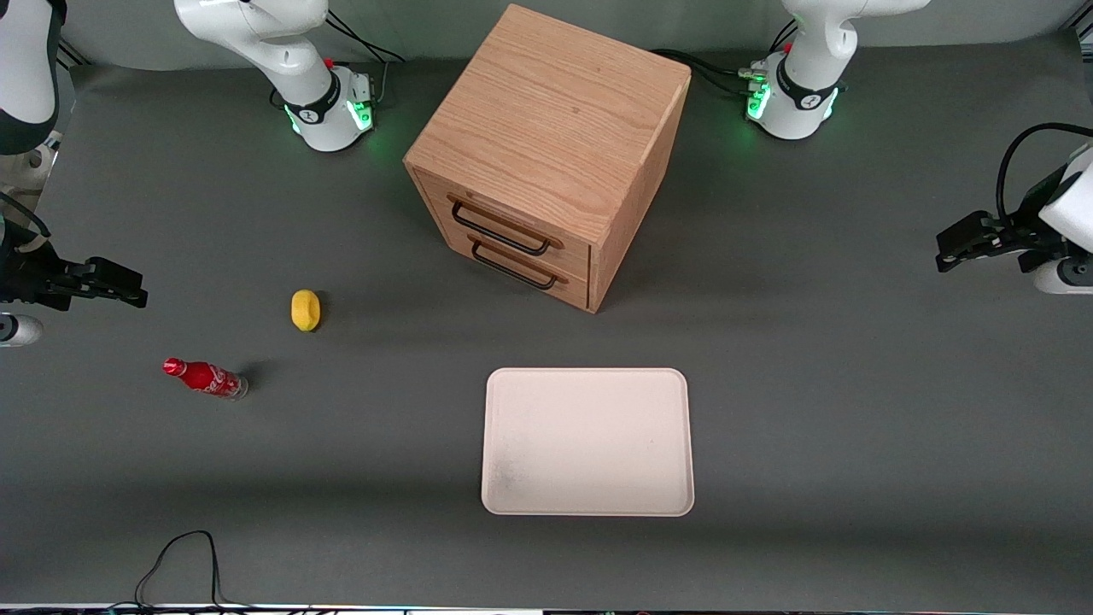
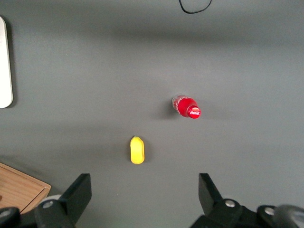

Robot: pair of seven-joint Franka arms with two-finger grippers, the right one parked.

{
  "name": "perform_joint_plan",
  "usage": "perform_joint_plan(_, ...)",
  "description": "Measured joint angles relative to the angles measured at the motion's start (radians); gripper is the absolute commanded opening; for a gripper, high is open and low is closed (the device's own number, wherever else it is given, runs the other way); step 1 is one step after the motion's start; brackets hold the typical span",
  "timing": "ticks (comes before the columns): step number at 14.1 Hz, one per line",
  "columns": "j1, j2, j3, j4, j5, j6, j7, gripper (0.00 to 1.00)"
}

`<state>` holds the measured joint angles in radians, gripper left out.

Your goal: Place red cookie box on tray

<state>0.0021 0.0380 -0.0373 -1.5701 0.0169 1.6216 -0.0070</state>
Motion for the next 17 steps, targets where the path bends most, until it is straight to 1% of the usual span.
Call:
perform_joint_plan(7,0.004,0.000,0.003,0.000,0.000,-0.005,-0.004,1.00)
perform_joint_plan(9,0.019,0.000,0.005,0.000,0.000,-0.015,-0.005,1.00)
perform_joint_plan(13,0.117,0.003,0.010,-0.001,0.001,-0.017,-0.004,1.00)
perform_joint_plan(17,0.263,0.026,0.013,-0.002,0.001,-0.017,-0.002,1.00)
